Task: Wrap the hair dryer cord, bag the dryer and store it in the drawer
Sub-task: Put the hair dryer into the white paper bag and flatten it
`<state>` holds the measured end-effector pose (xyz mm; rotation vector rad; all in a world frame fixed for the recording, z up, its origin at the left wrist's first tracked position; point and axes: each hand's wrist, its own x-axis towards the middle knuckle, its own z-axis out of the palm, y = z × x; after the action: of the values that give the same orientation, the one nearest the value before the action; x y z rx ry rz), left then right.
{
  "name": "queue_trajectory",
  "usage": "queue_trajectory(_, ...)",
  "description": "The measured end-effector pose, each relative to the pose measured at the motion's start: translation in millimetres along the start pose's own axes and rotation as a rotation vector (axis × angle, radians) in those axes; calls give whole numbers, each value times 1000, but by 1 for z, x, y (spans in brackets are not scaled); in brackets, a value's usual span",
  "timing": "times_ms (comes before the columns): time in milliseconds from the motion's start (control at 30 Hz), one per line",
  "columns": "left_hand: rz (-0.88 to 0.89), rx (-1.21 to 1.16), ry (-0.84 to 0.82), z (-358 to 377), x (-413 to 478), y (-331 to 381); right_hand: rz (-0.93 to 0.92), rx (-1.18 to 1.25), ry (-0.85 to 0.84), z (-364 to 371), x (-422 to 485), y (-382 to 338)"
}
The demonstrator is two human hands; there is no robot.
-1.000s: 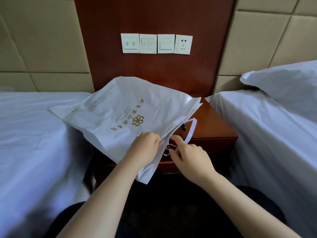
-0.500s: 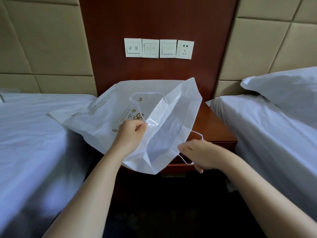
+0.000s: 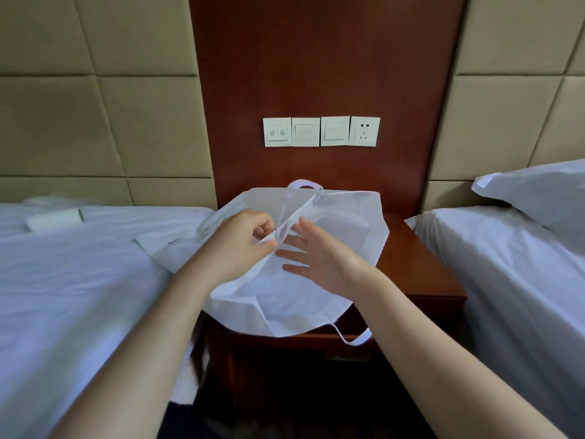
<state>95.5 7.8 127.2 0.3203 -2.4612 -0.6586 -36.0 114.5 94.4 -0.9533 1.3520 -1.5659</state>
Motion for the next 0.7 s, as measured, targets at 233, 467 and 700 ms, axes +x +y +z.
queue_trajectory(233, 22, 180, -154, -71, 25, 32, -168, -2, 24, 27, 7, -41)
queue_trajectory(467, -124, 386, -23, -97, 45, 45, -218, -51, -97, 52, 10, -71)
queue_trajectory(700, -219, 336, 55, -93, 50, 39, -207, -255, 46, 43, 25, -54)
